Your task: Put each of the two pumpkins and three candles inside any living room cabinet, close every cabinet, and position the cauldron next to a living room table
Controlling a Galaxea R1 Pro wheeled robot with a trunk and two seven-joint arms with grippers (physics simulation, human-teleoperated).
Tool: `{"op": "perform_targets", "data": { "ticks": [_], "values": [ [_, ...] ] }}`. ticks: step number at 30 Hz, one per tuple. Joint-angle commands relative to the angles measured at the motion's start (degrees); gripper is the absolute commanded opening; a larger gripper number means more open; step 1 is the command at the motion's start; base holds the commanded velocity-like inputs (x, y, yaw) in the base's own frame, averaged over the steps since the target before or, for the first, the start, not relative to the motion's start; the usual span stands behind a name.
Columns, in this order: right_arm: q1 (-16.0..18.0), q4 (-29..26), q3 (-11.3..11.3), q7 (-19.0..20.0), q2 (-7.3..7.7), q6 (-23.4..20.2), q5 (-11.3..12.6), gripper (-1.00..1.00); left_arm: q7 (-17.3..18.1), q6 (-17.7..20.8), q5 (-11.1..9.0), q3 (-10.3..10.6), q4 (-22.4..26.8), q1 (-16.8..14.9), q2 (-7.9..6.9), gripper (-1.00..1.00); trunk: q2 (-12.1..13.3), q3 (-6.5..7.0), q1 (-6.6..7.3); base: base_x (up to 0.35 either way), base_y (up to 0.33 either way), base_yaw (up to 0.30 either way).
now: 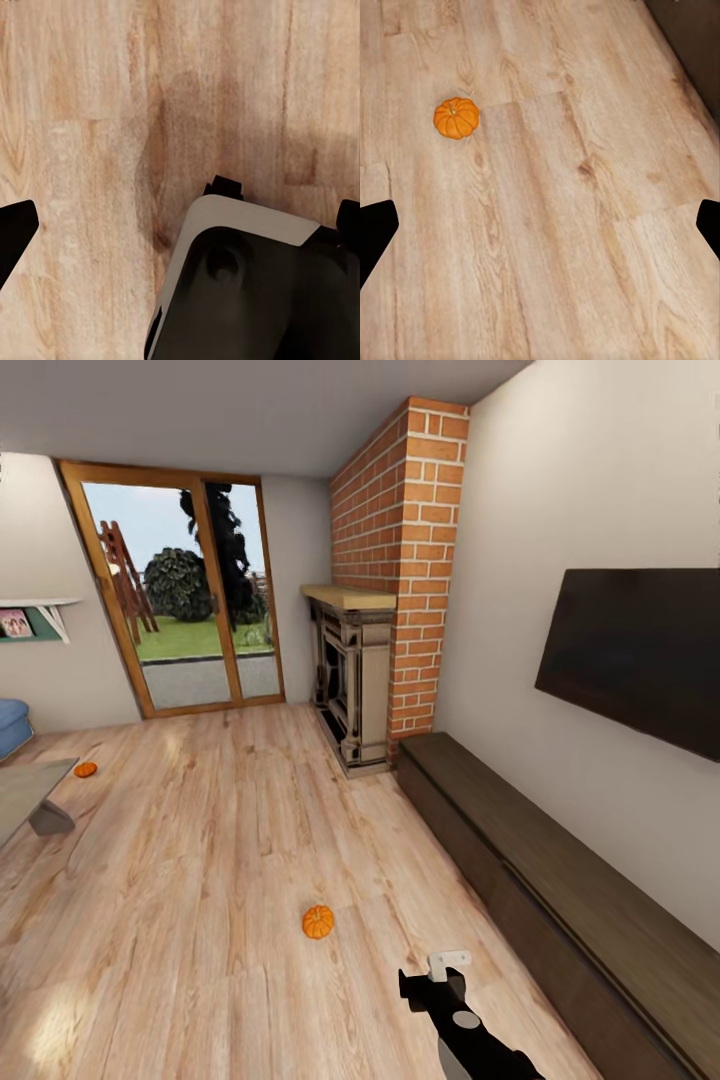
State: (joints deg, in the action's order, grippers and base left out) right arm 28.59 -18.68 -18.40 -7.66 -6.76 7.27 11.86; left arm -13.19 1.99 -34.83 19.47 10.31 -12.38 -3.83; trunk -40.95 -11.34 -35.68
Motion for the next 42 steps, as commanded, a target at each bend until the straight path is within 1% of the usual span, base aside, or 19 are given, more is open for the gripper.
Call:
{"op": "perform_targets", "data": {
  "ticks": [1, 11, 13, 16, 20, 25, 29, 33, 34, 35, 38, 39, 42],
  "values": [
    [0.06, 0.05, -0.49, -0.36, 0.02, 0.21, 0.58, 1.00, -0.35, 0.21, -0.40, 0.49, 0.15, -0.01, -0.04, 1.00, -0.06, 0.00, -0.01, 0.000, 0.000, 0.000],
    [0.06, 0.06, -0.30, -0.25, 0.11, 0.23, 0.62, 1.00, -0.33, 0.16, -0.47, 0.47, 0.15, -0.01, -0.04, 1.00, -0.06, 0.65, -0.01, 0.000, 0.000, 0.000],
    [0.06, 0.06, -0.26, -0.25, 0.12, 0.26, 0.62, 1.00, -0.25, -0.44, -0.57, 0.44, 0.21, -0.04, 0.05, 1.00, -0.06, 0.68, -0.01, 0.000, 0.000, 0.000],
    [0.06, 0.05, -0.29, -0.25, 0.09, 0.28, 0.62, 1.00, -0.23, -1.38, -0.36, 0.45, 0.25, -0.05, 0.64, 1.00, -0.06, 0.70, -0.01, 0.000, 0.000, 0.000],
    [0.05, 0.05, -0.32, -0.28, 0.04, 0.29, 0.62, 1.00, -0.21, -1.77, -0.41, 0.30, 0.23, -0.03, 0.97, 1.00, -0.06, 0.74, -0.01, 0.000, 0.000, 0.018],
    [0.05, 0.08, -0.46, -0.28, -0.07, 0.04, 0.62, 1.00, -0.15, -1.69, -0.60, -0.10, 0.24, -0.01, 1.22, 1.00, -0.06, 0.87, -0.01, 0.001, 0.070, 0.179],
    [0.05, 0.11, -0.48, -0.26, -0.09, -0.03, 0.62, 1.00, 0.33, -1.40, -0.72, -0.19, 0.19, -0.02, 0.92, 1.00, -0.06, 0.90, -0.01, 0.065, 0.220, 0.262],
    [0.06, 0.13, -0.54, -0.25, -0.09, -0.05, 0.62, 1.00, 4.36, -1.49, -0.79, -0.20, 0.15, -0.02, 0.57, 1.00, -0.06, 0.90, -0.01, 0.168, 0.244, 0.282],
    [0.06, 0.13, -0.55, -0.25, -0.09, -0.05, 0.62, 1.00, 5.55, -1.61, -0.80, -0.20, 0.11, -0.02, 0.33, 1.00, -0.06, 0.91, -0.01, 0.198, 0.239, 0.286],
    [0.05, 0.13, -0.56, -0.25, -0.12, -0.06, 0.62, 1.00, 7.46, -1.87, -0.82, -0.18, -0.02, -0.02, -0.50, 1.00, -0.06, 0.91, -0.01, 0.230, 0.208, 0.287],
    [0.05, 0.14, -0.57, -0.29, -0.13, -0.06, 0.62, 1.00, 9.14, -2.65, -0.80, -0.14, -0.15, -0.01, -1.55, 1.00, -0.06, 0.91, -0.01, 0.261, 0.170, 0.288],
    [0.06, 0.14, -0.57, -0.28, -0.15, -0.06, 0.62, 1.00, 9.77, -3.63, -0.73, -0.10, -0.20, -0.01, -1.96, 1.00, -0.06, 0.91, -0.01, 0.290, 0.134, 0.289],
    [0.04, 0.14, -0.56, -0.20, -0.15, -0.01, 0.62, 1.00, 10.44, -5.45, -0.59, -0.07, -0.36, -0.01, -2.38, 1.00, -0.06, 0.89, -0.01, 0.308, 0.089, 0.236]
  ]
}}
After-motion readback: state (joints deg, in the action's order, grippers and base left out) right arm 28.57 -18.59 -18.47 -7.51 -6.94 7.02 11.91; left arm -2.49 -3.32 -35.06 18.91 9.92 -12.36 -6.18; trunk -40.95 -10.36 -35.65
